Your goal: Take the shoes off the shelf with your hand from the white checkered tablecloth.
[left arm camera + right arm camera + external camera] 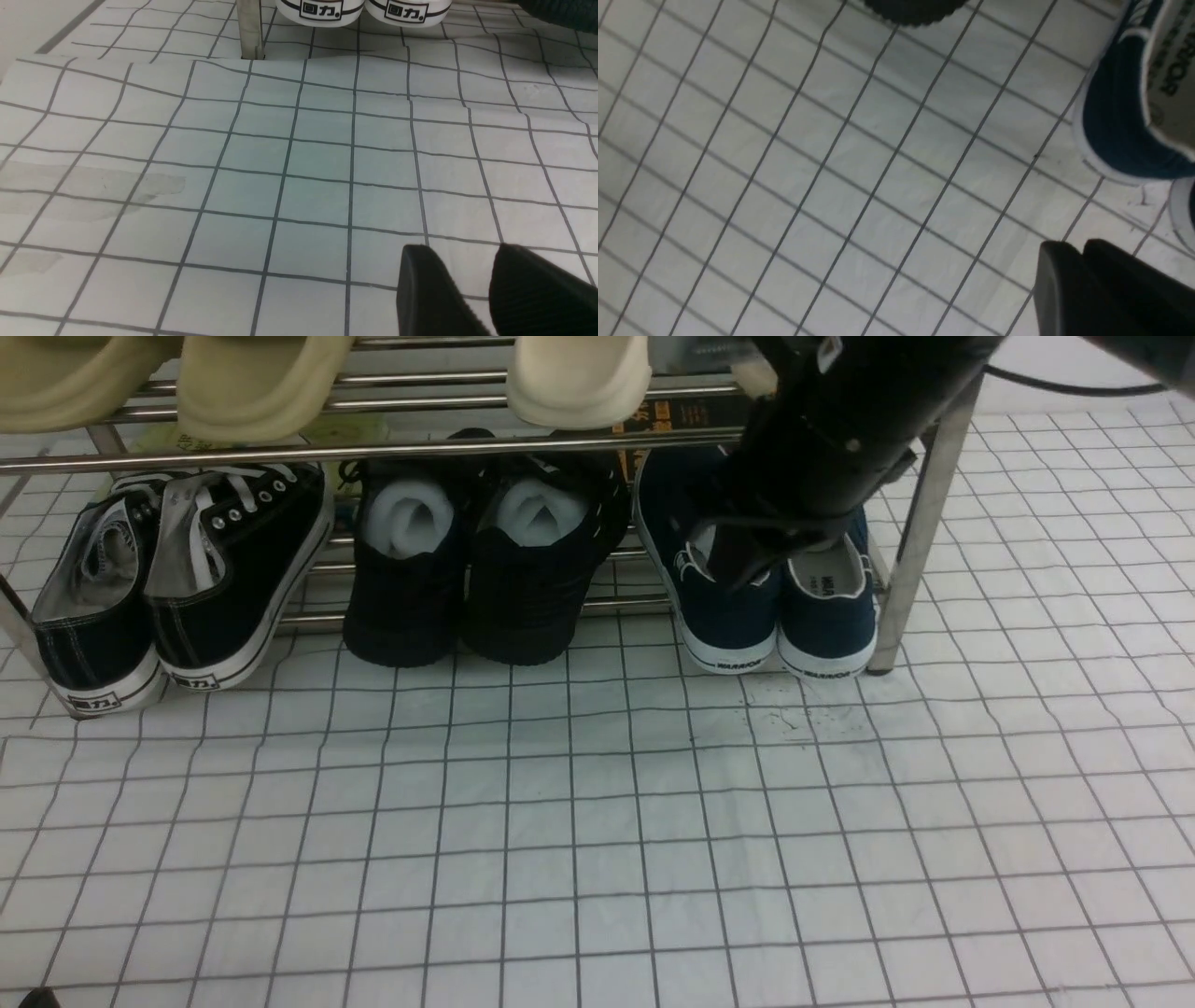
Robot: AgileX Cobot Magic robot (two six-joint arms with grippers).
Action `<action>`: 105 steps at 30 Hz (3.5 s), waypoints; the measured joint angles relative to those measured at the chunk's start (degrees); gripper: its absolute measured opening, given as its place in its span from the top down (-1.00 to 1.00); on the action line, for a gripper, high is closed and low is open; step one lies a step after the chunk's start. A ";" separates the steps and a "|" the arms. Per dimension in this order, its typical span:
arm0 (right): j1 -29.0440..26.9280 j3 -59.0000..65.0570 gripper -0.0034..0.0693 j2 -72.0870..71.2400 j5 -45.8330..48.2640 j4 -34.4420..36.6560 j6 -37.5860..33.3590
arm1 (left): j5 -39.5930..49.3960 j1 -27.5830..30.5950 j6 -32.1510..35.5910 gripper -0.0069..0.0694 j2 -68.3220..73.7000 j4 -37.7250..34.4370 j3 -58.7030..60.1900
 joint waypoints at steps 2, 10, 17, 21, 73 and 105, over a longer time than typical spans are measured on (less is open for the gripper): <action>0.05 -0.65 0.58 1.03 -0.08 -1.02 1.22 | 0.00 0.00 0.00 0.19 0.00 0.00 0.00; 0.05 -0.95 -0.15 7.24 -9.31 -5.40 3.16 | 0.00 0.00 0.00 0.19 0.00 0.00 0.00; 0.05 -0.95 -0.52 11.13 -17.09 -9.16 3.16 | 0.00 0.00 0.00 0.19 0.00 0.00 0.00; 0.05 -0.95 -0.49 13.61 -18.71 -10.24 3.16 | 0.00 0.00 0.00 0.19 0.00 0.00 0.00; 10.86 32.35 0.82 -15.58 -8.52 -0.45 9.75 | 0.00 0.00 0.00 0.19 0.00 0.00 0.00; 7.96 18.44 -0.74 -4.76 -15.72 -10.57 12.07 | 0.00 0.00 0.00 0.19 0.00 0.00 0.00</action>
